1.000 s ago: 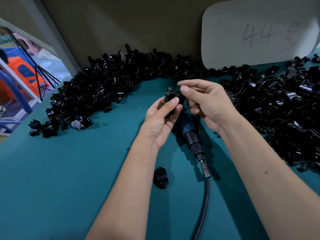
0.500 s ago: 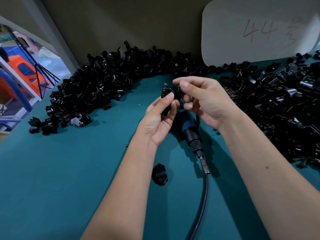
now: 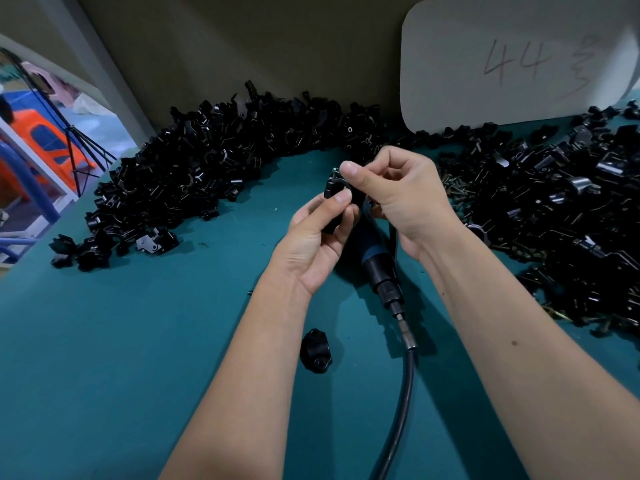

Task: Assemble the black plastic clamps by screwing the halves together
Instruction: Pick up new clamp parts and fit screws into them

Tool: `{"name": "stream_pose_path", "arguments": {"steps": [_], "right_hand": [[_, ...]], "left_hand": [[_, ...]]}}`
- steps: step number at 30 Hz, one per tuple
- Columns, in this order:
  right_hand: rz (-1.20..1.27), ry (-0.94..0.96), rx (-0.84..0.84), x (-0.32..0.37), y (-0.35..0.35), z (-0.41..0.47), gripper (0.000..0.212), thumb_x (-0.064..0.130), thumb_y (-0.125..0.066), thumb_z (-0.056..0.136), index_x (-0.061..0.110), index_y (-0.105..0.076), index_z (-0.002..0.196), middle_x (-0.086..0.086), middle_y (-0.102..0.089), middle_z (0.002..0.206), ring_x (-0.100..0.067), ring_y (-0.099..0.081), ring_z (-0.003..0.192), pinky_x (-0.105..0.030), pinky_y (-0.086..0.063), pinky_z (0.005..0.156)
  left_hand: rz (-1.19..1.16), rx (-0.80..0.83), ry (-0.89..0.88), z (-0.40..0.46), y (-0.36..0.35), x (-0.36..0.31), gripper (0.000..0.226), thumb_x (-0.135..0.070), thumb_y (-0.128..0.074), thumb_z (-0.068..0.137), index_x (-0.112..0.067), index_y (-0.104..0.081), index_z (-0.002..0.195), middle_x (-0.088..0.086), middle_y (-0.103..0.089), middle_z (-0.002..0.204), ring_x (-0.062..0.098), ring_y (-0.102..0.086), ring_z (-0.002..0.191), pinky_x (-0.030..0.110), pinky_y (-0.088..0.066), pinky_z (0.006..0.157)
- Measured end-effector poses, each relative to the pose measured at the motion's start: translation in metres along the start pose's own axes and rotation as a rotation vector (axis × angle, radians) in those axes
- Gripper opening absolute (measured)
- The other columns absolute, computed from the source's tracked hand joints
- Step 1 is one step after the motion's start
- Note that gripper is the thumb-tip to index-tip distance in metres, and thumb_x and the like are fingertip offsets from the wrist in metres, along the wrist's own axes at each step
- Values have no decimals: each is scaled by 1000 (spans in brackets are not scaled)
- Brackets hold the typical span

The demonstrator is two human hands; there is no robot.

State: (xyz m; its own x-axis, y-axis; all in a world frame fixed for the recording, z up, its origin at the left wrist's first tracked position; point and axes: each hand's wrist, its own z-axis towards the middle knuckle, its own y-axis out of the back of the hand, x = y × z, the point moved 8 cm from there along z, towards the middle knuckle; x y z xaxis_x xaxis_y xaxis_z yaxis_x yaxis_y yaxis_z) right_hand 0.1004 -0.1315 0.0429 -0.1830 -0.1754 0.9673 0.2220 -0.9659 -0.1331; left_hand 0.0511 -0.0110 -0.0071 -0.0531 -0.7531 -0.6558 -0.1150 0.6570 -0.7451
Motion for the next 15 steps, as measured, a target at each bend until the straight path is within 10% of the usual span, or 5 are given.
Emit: {"name": "stream_pose_path", "arguments": {"steps": [10,15], "right_hand": [[167,-55,278,2,-24,-9,29,22,-52,109,8,-77,113,-9,-73,108,-26,-67,95,-41,-56,85],[106,-30,126,4,-14,-7,12,15,-75,94,12,-76,82,-7,-71,83,-14,-61,73,-24,-48,61]], "left_hand": [[-179,-19,-16,-3,4,-6,22,1,-85,62,2,-76,82,16,-69,91,15,-69,68,16,-57,59],[-83,-27,4,-3,5,-3,5,-1,-78,78,-2,-76,82,15,-69,92,12,-68,70,14,-56,60]]}}
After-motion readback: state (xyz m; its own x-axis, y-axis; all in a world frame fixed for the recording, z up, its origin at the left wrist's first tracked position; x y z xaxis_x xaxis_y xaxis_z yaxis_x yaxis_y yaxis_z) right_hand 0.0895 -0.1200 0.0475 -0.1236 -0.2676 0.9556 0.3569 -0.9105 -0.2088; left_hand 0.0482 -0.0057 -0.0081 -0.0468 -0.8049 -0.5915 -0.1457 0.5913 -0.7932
